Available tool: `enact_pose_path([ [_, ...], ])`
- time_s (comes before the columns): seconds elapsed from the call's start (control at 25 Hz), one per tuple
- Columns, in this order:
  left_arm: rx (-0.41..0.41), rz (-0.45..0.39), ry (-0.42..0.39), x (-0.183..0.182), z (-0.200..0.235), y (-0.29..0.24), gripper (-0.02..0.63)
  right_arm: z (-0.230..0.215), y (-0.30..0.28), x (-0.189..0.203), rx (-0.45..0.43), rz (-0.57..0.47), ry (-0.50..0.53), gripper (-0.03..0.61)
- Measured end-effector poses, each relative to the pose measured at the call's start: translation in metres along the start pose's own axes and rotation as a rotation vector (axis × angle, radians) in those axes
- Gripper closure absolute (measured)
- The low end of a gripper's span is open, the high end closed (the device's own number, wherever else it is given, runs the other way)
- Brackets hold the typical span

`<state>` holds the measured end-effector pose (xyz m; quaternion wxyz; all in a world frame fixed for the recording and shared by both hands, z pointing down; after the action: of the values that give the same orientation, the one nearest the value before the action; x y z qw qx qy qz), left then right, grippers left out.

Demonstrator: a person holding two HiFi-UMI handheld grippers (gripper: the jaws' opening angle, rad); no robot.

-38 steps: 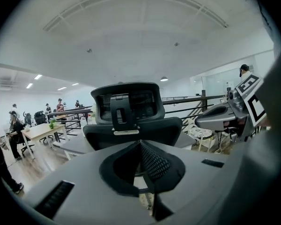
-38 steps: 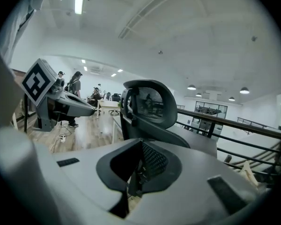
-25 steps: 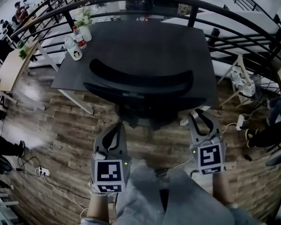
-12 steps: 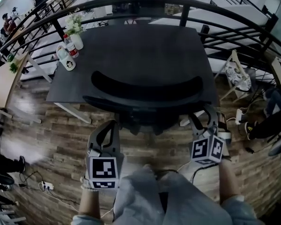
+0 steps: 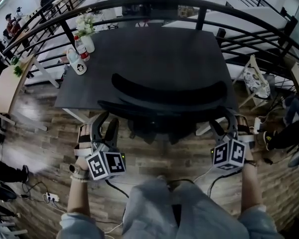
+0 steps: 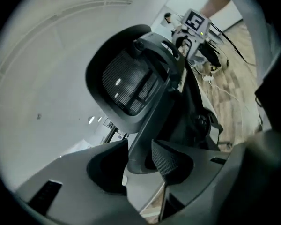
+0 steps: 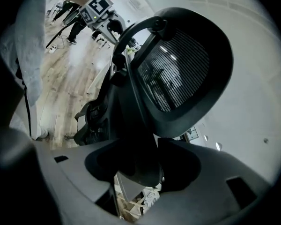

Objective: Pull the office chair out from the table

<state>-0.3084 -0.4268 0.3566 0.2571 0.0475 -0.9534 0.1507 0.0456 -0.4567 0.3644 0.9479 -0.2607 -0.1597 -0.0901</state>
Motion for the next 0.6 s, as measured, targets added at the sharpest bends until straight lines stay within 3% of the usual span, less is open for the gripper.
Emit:
enact_pose_path([
  [0.16,0.027,0.045,-0.215,0.012,-0.002,-0.015,0.423,0.002,-0.002,0.000,-0.012,0.014,0.042,0.360],
  [0.32,0.069,0.072,-0.379,0.011,-0.008,-0.035,0.393,0.000,-0.005,0.000,-0.023,0.027,0.078,0.360],
  [0.6,0.043,0.126,-0.511,0.009,-0.015,-0.064,0.410,0.001,-0.007,-0.001,0.004,0.037,0.127,0.351],
])
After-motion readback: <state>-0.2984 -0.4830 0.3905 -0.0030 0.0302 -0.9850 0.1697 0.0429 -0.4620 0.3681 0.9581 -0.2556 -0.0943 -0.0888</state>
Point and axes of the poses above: the fingertips, and each gripper's own axes: y backward along the fingers, z to its left, x out of its underside, the point moved 8 cm from there along y, backward along the fingers, and after that the axes turned 4 degrees about -z, right-handed, at the moved point
